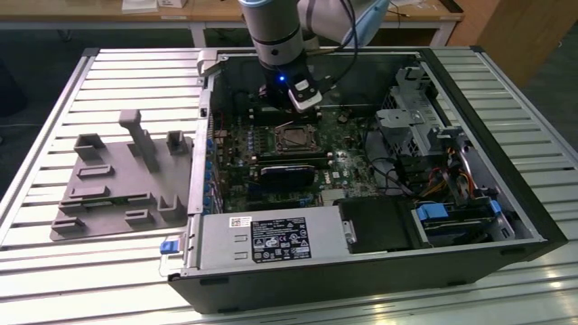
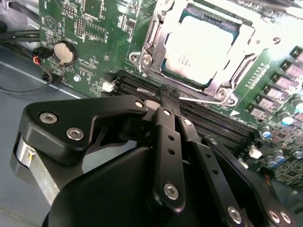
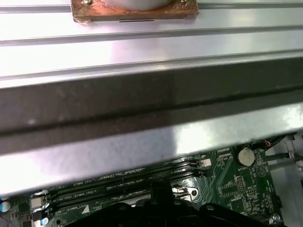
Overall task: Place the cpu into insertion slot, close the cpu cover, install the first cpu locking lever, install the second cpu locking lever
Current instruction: 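Install the first cpu locking lever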
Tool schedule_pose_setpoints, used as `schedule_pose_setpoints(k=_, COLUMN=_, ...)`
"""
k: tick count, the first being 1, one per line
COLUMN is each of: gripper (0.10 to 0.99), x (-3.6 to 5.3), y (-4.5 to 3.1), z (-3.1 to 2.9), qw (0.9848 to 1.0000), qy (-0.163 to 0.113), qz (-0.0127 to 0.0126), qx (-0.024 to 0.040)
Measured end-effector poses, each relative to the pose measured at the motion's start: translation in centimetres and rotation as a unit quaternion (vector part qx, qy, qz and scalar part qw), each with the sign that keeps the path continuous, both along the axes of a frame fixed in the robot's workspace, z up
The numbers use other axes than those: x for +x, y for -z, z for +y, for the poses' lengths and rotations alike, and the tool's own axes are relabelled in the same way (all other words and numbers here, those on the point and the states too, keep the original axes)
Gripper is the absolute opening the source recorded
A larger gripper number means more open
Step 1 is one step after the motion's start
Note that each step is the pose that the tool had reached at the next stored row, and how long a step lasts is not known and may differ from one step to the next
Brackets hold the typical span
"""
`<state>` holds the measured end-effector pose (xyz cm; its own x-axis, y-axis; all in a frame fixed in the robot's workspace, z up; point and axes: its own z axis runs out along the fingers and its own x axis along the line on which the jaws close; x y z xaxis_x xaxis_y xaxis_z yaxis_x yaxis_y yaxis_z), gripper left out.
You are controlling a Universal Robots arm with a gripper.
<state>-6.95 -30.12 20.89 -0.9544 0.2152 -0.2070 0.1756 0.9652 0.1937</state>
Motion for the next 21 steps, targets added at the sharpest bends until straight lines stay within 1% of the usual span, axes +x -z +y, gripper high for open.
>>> schedule_pose_setpoints(k=2, gripper=0.102, x=0.0, y=0.04, z=0.18, qw=1.0, qy=0.003, qz=0.0, qx=-0.0008)
schedule_pose_setpoints(k=4, gripper=0.102, x=0.01, y=0.11, z=0.23, qw=0.9999, qy=0.01, qz=-0.0001, qx=-0.0017)
schedule_pose_setpoints(k=9, gripper=0.102, x=0.01, y=0.38, z=0.28, qw=0.9992, qy=0.04, qz=0.0001, qx=-0.0022)
schedule_pose_setpoints(k=21, gripper=0.102, x=0.01, y=0.71, z=1.01, qw=0.9976, qy=0.069, qz=0.0001, qx=-0.0023)
